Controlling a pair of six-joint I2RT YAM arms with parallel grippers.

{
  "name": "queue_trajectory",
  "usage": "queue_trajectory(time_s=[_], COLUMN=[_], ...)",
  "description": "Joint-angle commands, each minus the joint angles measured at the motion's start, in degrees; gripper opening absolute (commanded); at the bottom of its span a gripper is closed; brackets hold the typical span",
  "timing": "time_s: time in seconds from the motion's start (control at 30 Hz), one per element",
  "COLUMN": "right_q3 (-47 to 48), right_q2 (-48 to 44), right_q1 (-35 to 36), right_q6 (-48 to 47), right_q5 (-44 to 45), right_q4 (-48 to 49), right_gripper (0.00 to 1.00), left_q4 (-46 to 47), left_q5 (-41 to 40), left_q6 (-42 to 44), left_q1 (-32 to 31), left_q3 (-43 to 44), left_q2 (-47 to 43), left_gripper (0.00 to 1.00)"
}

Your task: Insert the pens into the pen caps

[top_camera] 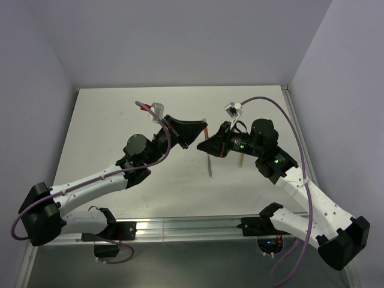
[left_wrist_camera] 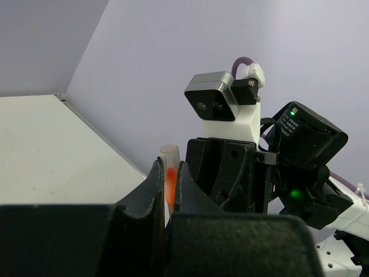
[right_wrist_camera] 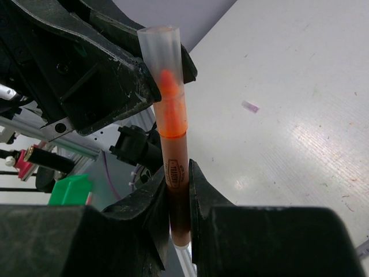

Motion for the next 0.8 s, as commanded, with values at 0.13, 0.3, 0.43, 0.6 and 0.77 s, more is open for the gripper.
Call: queue_trajectory(time_s=[0.13, 0.3, 0.43, 0.6, 0.77], right_q3=[1.85, 1.94, 1.85, 1.94, 2.12], right_q2=[-2.21, -2.48, -2.48, -2.57, -2.48], right_q1=[-2.79, -2.79, -2.79, -2.79, -2.79], right_q6=[2.29, 2.11, 2.03, 2.11, 2.38], right_q5=[8.74, 9.09, 9.18, 9.09, 8.83], right_q4=[14.11, 14.11, 14.11, 14.11, 14.11], right_gripper=[0.0, 0.0, 0.0, 0.0, 0.0], left_q4=[-8.73, -8.11, -7.5, -6.01, -5.21], left_q5=[9.73, 9.73, 9.99, 9.99, 8.86], left_q6=[-0.74, -1.36, -1.89, -3.03, -2.94], left_q1=[-4.55, -5.35, -5.87, -6.57, -7.37], left_q3=[-4.16, -4.51, -4.69, -5.47, -5.83], left_q2=[0.6, 1.04, 1.48, 2.18, 2.71], left_gripper=[0.0, 0.0, 0.0, 0.0, 0.0])
